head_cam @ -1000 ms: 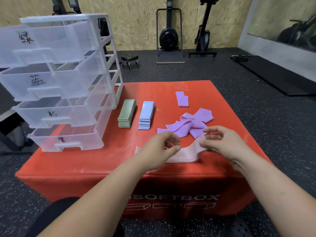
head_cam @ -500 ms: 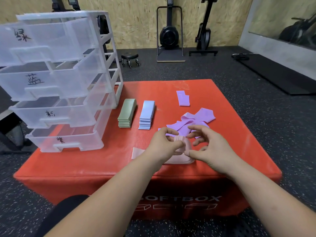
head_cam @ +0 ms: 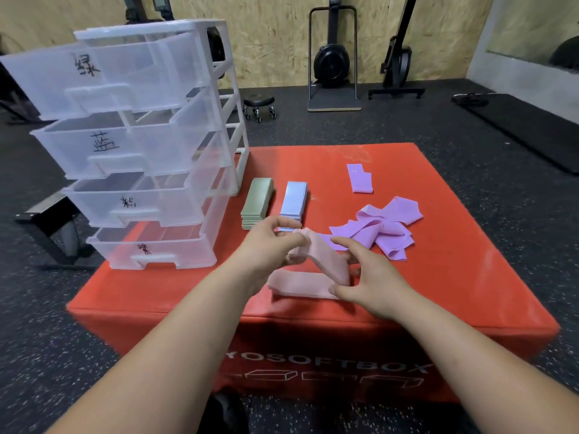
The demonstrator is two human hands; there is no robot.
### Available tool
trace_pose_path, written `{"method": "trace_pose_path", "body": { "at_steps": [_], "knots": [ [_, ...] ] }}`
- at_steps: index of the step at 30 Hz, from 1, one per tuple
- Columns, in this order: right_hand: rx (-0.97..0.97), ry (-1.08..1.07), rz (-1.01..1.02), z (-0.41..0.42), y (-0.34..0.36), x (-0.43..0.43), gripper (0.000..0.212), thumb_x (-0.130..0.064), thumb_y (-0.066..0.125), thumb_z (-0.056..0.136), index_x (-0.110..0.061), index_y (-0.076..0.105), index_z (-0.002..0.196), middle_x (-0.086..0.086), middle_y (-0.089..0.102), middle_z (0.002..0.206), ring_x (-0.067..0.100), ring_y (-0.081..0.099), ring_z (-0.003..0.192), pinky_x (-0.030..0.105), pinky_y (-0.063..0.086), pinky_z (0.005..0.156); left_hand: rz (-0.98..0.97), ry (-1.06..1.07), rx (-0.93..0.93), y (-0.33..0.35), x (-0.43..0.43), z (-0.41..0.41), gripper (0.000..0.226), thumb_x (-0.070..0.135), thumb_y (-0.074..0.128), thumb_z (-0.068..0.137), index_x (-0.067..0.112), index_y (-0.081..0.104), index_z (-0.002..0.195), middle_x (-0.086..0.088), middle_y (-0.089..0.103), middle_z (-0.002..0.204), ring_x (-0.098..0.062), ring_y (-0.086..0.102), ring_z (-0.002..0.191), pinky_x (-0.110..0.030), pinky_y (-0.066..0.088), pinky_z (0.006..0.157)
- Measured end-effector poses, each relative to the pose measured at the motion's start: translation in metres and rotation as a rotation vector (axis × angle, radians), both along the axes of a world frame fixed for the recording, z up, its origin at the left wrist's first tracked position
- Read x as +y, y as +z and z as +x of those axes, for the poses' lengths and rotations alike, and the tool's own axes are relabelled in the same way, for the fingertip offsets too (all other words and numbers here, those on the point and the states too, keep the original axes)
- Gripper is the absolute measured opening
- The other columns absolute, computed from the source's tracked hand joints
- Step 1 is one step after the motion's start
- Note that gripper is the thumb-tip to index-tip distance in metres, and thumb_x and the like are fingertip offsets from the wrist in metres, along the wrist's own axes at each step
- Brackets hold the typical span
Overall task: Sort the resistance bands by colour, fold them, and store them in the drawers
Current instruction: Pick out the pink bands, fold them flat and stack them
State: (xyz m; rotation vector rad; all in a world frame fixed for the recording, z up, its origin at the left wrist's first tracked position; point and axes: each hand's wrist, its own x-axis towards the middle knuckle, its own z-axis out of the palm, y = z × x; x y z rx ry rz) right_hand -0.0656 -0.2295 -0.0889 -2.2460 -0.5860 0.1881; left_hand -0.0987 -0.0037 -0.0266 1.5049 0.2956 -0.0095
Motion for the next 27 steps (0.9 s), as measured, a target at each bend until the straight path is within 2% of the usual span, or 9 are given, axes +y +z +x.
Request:
{"method": "trace_pose_path", "body": {
  "at_steps": [4, 9, 12, 14, 17, 20, 22, 24, 27],
  "knots": [
    [-0.061, 0.061, -0.11, 0.002, -0.004, 0.015, 0.093, -0.037, 0.083, 0.071, -0.038, 0.039, 0.154, -0.016, 0.064, 0.118, 0.013, 0.061, 0.113, 0.036, 0.049, 0.099, 0.066, 0.095, 0.047, -0.01, 0.037, -0.004, 0.024, -0.002, 0.075, 0.087, 0.004, 0.067, 0.109, -0.017, 0.068, 0.101, -0.02, 0.067, 0.067, -0.03, 0.059, 0.065],
    [-0.131, 0.095, -0.194, 0.005, -0.01, 0.023, 0.094, -0.052, 0.073, 0.066, -0.04, 0.038, 0.153, -0.016, 0.062, 0.127, 0.012, 0.057, 0.122, 0.039, 0.049, 0.103, 0.255, 0.157, 0.124, -0.028, 0.071, -0.011, 0.025, -0.004, 0.071, 0.086, 0.002, 0.063, 0.109, -0.023, 0.062, 0.1, -0.025, 0.063, 0.064, -0.029, 0.056, 0.054],
    [-0.14, 0.107, -0.164, 0.007, -0.013, 0.021, 0.089, -0.046, 0.079, 0.07, -0.043, 0.042, 0.151, -0.021, 0.063, 0.121, 0.007, 0.058, 0.119, 0.036, 0.047, 0.105, 0.39, 0.123, 0.151, -0.043, 0.081, -0.014, 0.024, 0.002, 0.07, 0.089, 0.004, 0.06, 0.11, -0.017, 0.062, 0.093, -0.024, 0.063, 0.063, -0.039, 0.063, 0.061],
    [-0.158, 0.104, -0.163, 0.008, -0.014, 0.02, 0.087, -0.045, 0.084, 0.071, -0.042, 0.045, 0.149, -0.021, 0.063, 0.123, 0.005, 0.059, 0.117, 0.034, 0.047, 0.107, 0.662, 0.051, 0.14, -0.052, 0.085, -0.015, 0.022, 0.018, 0.07, 0.092, 0.012, 0.058, 0.109, -0.007, 0.067, 0.087, -0.024, 0.066, 0.067, -0.043, 0.062, 0.069],
    [-0.21, 0.107, -0.197, 0.008, -0.015, 0.019, 0.079, -0.048, 0.087, 0.072, -0.041, 0.053, 0.143, -0.02, 0.061, 0.132, 0.004, 0.057, 0.12, 0.031, 0.046, 0.108, 1.165, -0.078, 0.085, -0.058, 0.083, -0.019, 0.028, 0.034, 0.064, 0.094, 0.019, 0.057, 0.117, -0.003, 0.068, 0.096, -0.028, 0.065, 0.093, -0.037, 0.05, 0.077],
    [-0.283, 0.134, -0.263, 0.009, -0.016, 0.018, 0.07, -0.056, 0.082, 0.073, -0.041, 0.057, 0.138, -0.021, 0.061, 0.133, 0.006, 0.056, 0.121, 0.031, 0.045, 0.106, 1.385, -0.1, 0.037, -0.062, 0.076, -0.019, 0.039, 0.036, 0.061, 0.092, 0.019, 0.056, 0.126, -0.009, 0.057, 0.118, -0.034, 0.056, 0.109, -0.045, 0.05, 0.092],
    [-0.298, 0.139, -0.289, 0.009, -0.016, 0.018, 0.067, -0.059, 0.078, 0.075, -0.043, 0.057, 0.136, -0.022, 0.062, 0.129, 0.006, 0.055, 0.119, 0.031, 0.046, 0.102, 1.423, -0.1, -0.072, -0.062, 0.073, -0.017, 0.041, 0.035, 0.063, 0.091, 0.021, 0.057, 0.129, -0.006, 0.053, 0.125, -0.033, 0.052, 0.113, -0.046, 0.05, 0.096],
    [-0.317, 0.137, -0.308, 0.009, -0.014, 0.018, 0.066, -0.06, 0.078, 0.076, -0.043, 0.056, 0.135, -0.023, 0.062, 0.128, 0.006, 0.055, 0.118, 0.031, 0.047, 0.1, 1.369, -0.16, -0.255, -0.06, 0.068, -0.016, 0.039, 0.036, 0.066, 0.092, 0.026, 0.059, 0.129, 0.0, 0.055, 0.129, -0.028, 0.054, 0.115, -0.045, 0.05, 0.096],
    [-0.336, 0.143, -0.321, 0.009, -0.012, 0.019, 0.065, -0.059, 0.078, 0.077, -0.042, 0.056, 0.135, -0.022, 0.063, 0.128, 0.008, 0.057, 0.117, 0.032, 0.048, 0.097, 1.278, -0.427, -0.36, -0.059, 0.055, -0.016, 0.054, 0.045, 0.074, 0.09, 0.029, 0.054, 0.138, 0.006, 0.058, 0.135, -0.02, 0.053, 0.123, -0.04, 0.047, 0.103]
  ]
}}
